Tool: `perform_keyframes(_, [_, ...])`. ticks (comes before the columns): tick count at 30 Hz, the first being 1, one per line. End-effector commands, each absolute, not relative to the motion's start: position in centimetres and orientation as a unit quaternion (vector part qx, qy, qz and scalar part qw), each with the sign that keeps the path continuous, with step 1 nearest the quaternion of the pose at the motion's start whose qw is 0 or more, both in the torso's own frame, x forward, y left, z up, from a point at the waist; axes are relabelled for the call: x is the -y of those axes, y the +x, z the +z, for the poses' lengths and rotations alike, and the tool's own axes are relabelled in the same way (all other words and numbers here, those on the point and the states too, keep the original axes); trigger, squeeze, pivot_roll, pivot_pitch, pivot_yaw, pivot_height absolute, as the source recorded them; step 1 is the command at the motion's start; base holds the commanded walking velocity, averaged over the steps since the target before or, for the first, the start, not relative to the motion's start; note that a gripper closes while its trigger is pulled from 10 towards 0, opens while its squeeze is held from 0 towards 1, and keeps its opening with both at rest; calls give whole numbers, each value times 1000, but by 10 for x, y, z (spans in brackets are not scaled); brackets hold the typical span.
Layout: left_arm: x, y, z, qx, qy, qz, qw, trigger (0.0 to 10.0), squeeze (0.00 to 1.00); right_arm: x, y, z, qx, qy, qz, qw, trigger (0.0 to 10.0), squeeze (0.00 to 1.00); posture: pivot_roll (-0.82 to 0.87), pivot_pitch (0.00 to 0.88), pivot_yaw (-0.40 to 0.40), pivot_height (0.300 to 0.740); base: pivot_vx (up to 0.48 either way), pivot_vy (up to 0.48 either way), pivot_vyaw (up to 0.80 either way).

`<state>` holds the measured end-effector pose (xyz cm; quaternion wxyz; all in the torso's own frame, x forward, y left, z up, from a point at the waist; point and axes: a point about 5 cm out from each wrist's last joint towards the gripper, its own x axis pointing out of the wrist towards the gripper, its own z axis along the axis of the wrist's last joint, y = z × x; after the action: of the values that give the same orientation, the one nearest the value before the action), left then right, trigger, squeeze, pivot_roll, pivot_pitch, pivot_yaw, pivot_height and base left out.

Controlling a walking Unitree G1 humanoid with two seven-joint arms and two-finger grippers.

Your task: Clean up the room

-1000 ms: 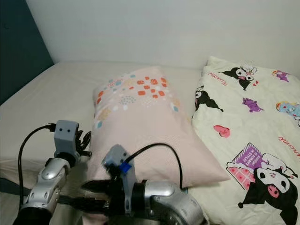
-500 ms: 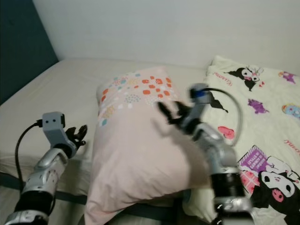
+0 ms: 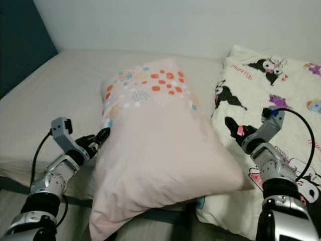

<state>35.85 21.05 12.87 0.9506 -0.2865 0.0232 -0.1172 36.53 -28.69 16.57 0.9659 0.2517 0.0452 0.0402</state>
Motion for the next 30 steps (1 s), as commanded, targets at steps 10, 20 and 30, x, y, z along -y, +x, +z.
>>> perform_keyframes(10, [-223, 362, 141, 12, -398, -133, 908, 10000, 1000, 283, 372, 175, -24, 317, 79, 945, 10000, 1000, 39, 363, -17, 567, 0, 0, 0])
perform_keyframes(20, [-216, 360, 145, 5, -411, -197, 890, 10000, 1000, 260, 379, 168, -51, 331, 112, 936, 10000, 1000, 52, 369, -20, 567, 0, 0, 0])
perform_keyframes(30, [-189, 361, 137, -25, -393, -235, 889, 10000, 1000, 223, 377, 134, -118, 328, 145, 926, 10000, 1000, 68, 377, 4, 567, 0, 0, 0])
